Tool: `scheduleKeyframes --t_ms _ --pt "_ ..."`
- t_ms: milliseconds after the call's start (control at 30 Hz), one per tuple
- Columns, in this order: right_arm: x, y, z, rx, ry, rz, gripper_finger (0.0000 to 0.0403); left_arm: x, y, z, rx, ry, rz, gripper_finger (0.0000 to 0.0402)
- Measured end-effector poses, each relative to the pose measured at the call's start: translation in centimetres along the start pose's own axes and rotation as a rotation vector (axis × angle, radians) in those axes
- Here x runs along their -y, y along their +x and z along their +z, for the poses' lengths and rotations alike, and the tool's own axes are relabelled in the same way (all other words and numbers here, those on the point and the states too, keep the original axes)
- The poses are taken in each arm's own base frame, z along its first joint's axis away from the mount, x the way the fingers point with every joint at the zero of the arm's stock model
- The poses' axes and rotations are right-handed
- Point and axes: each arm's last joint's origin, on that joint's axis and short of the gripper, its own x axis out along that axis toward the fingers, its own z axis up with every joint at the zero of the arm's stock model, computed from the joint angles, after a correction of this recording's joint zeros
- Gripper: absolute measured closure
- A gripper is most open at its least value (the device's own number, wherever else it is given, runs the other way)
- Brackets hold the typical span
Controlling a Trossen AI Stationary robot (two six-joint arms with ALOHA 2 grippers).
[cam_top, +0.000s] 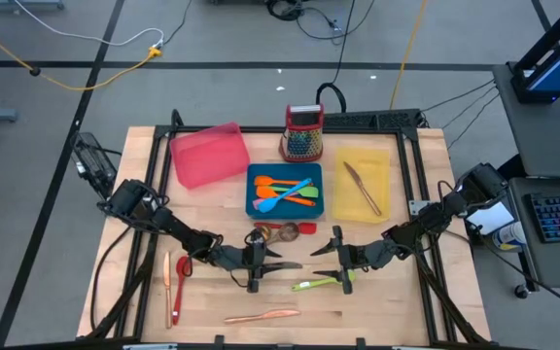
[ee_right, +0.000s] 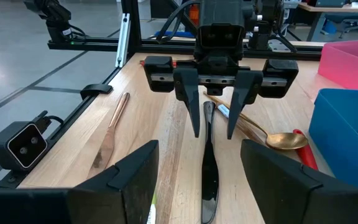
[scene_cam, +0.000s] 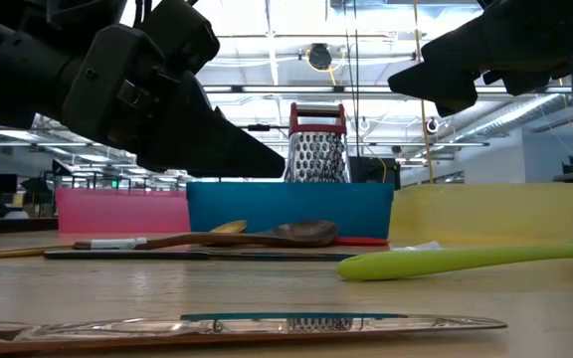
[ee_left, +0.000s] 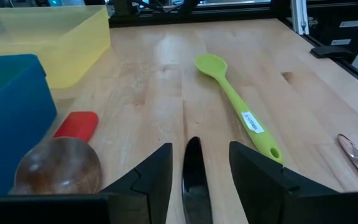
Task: Pick & Place Kitchen Items
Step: Put the black table knife into the yellow bin
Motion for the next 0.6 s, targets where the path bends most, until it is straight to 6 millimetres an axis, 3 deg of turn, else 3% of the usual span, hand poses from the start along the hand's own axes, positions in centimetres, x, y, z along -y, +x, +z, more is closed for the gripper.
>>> scheduleKeyframes --t_ms 600 --pt "0.52 0.19 0.16 0.01 -0.055 -0.022 0.0181 -0.06 0.02 0.01 0.0 -0.001 0.002 0.0241"
